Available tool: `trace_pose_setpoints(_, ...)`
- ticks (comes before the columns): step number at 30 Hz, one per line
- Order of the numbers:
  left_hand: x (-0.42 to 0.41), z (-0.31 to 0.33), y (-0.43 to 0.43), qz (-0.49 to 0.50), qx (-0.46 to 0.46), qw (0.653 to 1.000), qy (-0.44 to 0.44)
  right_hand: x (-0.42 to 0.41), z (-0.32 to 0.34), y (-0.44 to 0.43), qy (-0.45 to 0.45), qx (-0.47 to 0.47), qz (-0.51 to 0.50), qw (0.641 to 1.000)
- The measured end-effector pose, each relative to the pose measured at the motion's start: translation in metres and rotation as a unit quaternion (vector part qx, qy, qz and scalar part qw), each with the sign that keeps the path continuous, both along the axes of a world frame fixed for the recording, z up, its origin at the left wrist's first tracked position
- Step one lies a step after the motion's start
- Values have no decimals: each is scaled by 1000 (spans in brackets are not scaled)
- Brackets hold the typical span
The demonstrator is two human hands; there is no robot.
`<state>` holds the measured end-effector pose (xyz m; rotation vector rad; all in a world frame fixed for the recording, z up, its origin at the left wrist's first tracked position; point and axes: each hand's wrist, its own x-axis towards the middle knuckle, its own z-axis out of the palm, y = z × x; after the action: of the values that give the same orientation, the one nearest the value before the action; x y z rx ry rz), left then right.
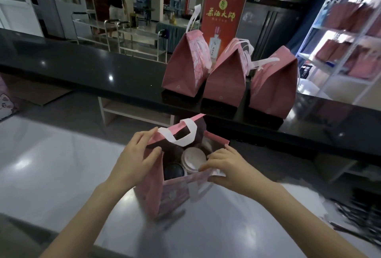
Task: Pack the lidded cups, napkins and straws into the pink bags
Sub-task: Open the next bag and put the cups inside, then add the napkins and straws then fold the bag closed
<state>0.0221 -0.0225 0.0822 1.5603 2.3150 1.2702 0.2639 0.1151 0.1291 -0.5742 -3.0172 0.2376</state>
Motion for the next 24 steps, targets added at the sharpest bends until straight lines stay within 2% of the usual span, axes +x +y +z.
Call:
trace_pose_setpoints(4, 3, 6, -5, 16, 10, 1000, 5, -2, -8, -1, 43, 92, -30, 994)
trace_pose_setpoints(8, 12, 6, -12, 5, 2, 1000, 10, 0, -6, 11, 77, 139, -70, 985)
trace_pose_setpoints(11, 18, 7, -15, 12, -1, 1000, -5, 2, -9, 15, 75, 134, -69, 986)
trace_pose_setpoints(14, 26, 12, -15, 31, 10, 999, -23, 5, -15, 14, 121, 107, -47, 986)
trace_pose_setpoints(19, 65, 41, -9, 37, 90, 995, 12, 28, -22, 20, 193, 67, -46, 978)
trace_pose_setpoints(22, 111, 57, 11, -18, 153, 988, 14, 60, -30, 32, 209, 56, -78, 973)
trace_pose_setpoints(24, 144, 57, 34, -82, 161, 984, 9, 91, -39, 44, 208, 55, -104, 971)
